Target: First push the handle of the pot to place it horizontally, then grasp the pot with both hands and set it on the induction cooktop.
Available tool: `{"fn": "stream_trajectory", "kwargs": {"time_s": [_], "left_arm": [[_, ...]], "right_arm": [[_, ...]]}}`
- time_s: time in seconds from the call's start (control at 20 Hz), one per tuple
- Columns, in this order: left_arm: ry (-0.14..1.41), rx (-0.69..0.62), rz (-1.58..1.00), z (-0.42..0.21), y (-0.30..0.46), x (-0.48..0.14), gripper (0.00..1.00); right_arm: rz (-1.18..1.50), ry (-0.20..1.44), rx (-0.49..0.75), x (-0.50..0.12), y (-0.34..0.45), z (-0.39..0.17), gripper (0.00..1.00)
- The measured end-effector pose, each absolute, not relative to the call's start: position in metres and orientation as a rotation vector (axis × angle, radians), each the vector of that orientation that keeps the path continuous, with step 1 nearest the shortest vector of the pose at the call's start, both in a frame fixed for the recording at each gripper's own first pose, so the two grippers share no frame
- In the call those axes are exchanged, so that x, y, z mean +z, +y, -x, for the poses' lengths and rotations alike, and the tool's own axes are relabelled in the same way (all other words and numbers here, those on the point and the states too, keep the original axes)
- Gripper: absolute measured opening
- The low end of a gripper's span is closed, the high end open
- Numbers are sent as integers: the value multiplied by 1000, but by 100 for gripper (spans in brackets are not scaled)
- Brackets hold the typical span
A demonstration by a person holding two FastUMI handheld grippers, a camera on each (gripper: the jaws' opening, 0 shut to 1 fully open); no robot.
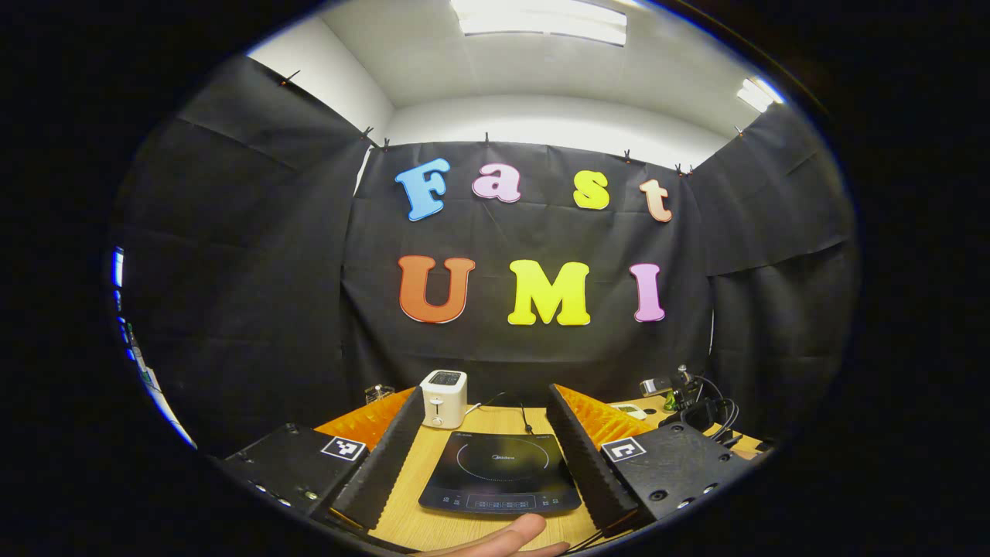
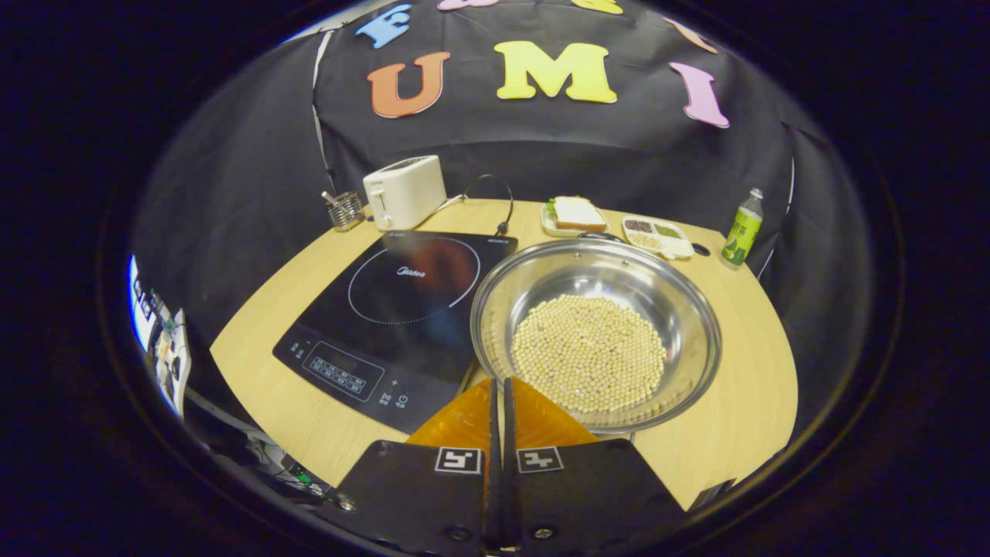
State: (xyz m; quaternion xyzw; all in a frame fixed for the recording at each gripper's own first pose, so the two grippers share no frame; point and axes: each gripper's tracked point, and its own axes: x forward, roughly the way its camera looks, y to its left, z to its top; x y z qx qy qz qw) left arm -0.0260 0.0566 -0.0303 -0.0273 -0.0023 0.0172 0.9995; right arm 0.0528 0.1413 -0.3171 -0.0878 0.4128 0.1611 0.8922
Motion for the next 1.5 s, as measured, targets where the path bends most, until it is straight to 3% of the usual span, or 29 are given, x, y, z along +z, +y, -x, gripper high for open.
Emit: {"fn": "stream_trajectory", "kwargs": {"time_s": [0.7, 1.15, 1.5], "left_arm": [[5, 52, 60, 23, 55, -29, 95], [-20, 5, 55, 23, 38, -17, 95], [-34, 39, 13, 22, 45, -4, 94]], "right_arm": [[139, 984, 297, -359, 105, -32, 1], [146, 939, 263, -357, 55, -39, 4], [143, 921, 210, -355, 15, -49, 1]]}}
